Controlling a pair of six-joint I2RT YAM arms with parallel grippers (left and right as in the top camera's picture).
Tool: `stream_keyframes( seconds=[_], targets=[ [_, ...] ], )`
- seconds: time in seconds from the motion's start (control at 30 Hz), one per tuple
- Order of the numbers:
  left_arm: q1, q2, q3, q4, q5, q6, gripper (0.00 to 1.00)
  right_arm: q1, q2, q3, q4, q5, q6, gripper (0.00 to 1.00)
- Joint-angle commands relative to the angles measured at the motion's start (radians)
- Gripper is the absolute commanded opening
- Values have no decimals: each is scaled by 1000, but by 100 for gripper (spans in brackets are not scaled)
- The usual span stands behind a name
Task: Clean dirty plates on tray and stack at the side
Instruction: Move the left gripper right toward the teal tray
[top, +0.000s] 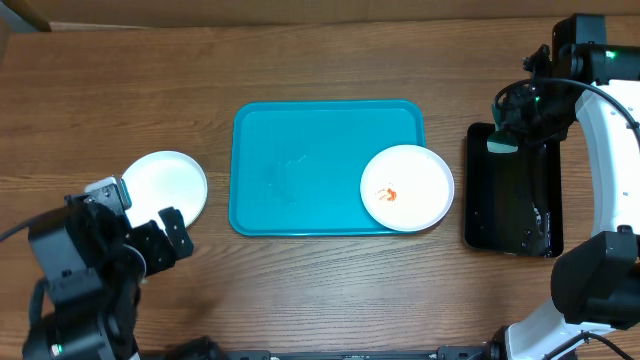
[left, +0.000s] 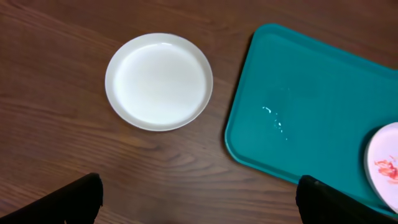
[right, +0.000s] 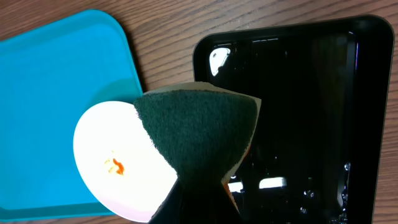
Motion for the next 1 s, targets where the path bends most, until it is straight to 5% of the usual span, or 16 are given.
stream_keyframes(
  seconds=[0.0, 0.3, 0.5, 0.97],
  targets=[
    [-8, -1, -9, 6, 41, 26, 100, 3, -6, -4, 4, 11, -8, 4],
    [-8, 6, -9, 92, 60, 56, 100, 3, -6, -4, 5, 14, -8, 4],
    [-8, 17, -10, 121, 262, 200, 100, 3, -6, -4, 4, 18, -7, 4],
    [-164, 145, -10, 142, 237, 205, 100, 2, -6, -4, -42, 17, -4, 4]
  ],
)
